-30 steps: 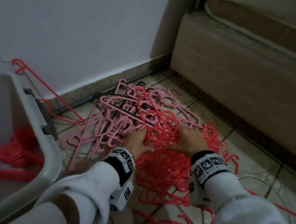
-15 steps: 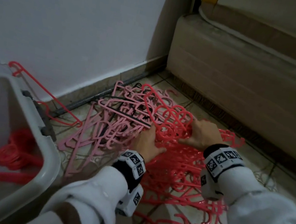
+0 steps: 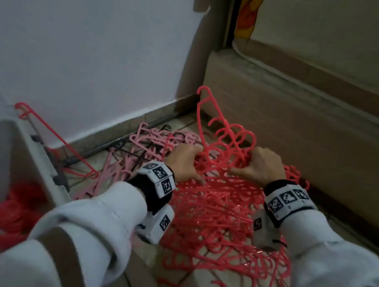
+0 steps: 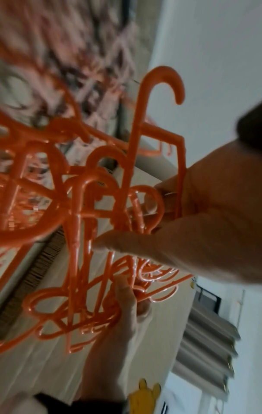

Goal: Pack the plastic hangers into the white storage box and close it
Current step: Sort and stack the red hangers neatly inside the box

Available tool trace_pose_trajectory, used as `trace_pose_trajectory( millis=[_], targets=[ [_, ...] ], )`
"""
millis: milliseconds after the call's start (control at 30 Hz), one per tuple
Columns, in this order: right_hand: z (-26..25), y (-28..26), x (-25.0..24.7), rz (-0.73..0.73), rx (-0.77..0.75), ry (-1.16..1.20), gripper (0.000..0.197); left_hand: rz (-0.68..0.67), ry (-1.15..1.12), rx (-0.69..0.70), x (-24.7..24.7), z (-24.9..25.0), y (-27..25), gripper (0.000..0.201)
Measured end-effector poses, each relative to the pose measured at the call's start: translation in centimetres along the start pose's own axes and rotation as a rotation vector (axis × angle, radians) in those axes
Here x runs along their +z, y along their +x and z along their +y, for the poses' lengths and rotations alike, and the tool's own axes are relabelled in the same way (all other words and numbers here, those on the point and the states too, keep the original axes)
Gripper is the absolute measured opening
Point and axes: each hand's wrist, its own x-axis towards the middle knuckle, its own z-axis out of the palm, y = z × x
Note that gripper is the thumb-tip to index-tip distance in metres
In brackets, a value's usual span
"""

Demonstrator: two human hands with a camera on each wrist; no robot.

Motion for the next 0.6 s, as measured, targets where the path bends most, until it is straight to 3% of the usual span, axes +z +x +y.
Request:
trace_pose_trajectory(
  millis=[300, 600],
  targets=[
    [-4.1, -0.5, -6.4, 0.089, -0.073, 0.096, 0.046, 0.068, 0.054, 0.016, -7.3, 3.0, -1.9, 0.043],
    [-12.7, -1.5, -15.0, 0.285, -0.244, 0.011, 0.049, 0.310, 0.080, 0.052, -17.2, 4.7, -6.7, 0.040]
  ],
)
